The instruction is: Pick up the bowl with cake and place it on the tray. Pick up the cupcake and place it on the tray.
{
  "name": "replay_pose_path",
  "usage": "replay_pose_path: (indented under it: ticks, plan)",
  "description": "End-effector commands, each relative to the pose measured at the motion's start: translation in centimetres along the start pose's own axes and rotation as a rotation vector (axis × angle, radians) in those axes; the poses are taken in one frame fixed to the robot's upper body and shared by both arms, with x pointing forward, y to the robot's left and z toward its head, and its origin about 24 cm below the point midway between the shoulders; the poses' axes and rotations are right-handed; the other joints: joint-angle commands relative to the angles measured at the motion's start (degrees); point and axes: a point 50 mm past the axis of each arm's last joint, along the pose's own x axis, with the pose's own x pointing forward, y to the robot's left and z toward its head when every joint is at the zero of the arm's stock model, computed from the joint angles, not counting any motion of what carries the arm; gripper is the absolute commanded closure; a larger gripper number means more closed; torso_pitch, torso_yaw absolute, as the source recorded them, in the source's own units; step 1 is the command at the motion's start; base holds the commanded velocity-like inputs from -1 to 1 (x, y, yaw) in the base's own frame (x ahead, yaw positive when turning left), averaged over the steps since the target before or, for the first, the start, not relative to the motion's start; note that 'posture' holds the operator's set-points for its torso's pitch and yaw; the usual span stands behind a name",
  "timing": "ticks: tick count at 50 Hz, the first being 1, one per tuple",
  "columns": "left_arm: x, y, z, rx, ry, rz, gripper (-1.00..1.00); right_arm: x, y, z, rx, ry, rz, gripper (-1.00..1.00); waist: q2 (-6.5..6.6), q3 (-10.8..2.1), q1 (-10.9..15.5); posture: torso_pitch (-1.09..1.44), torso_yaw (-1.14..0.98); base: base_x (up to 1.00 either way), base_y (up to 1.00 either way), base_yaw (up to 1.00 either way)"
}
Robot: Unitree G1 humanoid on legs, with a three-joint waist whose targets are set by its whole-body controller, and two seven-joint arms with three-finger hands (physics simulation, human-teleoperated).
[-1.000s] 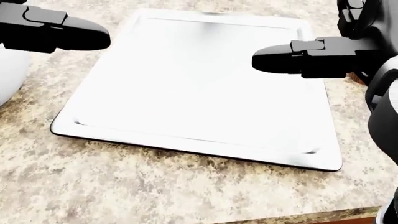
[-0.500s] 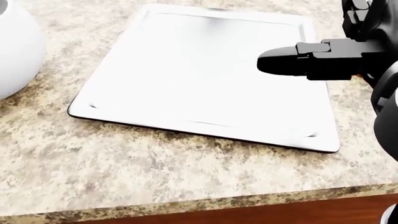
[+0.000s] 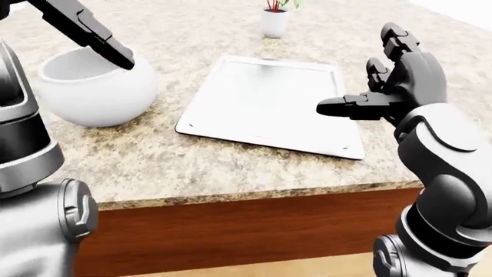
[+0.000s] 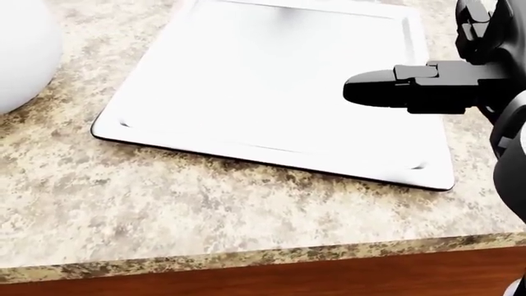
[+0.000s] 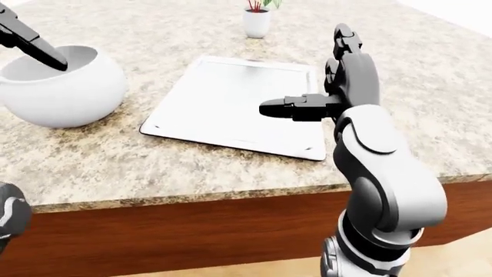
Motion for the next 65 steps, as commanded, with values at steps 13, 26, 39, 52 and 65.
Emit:
replay_pose_path:
  ticks: [13, 26, 39, 52, 65]
  plan:
    - [-2.1, -1.1, -1.1, 0.094, -0.028, -0.058, -1.0, -0.4, -0.1, 1.1, 0.007, -0.074, -0.008, -1.0, 0.45, -1.78, -0.12, 0.0, 0.0, 0.0, 0.0, 0.0]
    - [-2.3, -2.6, -4.6, 0.147, 0.012, -0.049, -1.0, -0.4, 0.0, 0.5, 0.008, -0.069, -0.008, -1.0, 0.92, -2.05, -0.24, 0.0, 0.0, 0.0, 0.0, 0.0]
    - [-2.7, -0.8, -6.4, 0.197, 0.068, -0.052, -1.0, -0.3, 0.1, 1.0, 0.001, -0.073, -0.009, -1.0, 1.14, -1.98, -0.35, 0.0, 0.0, 0.0, 0.0, 0.0]
    - [-2.7, -2.0, -9.4, 0.21, 0.132, -0.063, -1.0, -0.6, 0.1, 0.1, 0.007, -0.066, -0.009, -1.0, 1.57, -2.26, -0.37, 0.0, 0.0, 0.0, 0.0, 0.0]
    - [-3.9, -3.1, -11.5, 0.237, 0.163, -0.112, -1.0, -0.5, 0.1, 0.0, 0.006, -0.063, -0.012, -1.0, 1.67, -2.39, -0.39, 0.0, 0.0, 0.0, 0.0, 0.0]
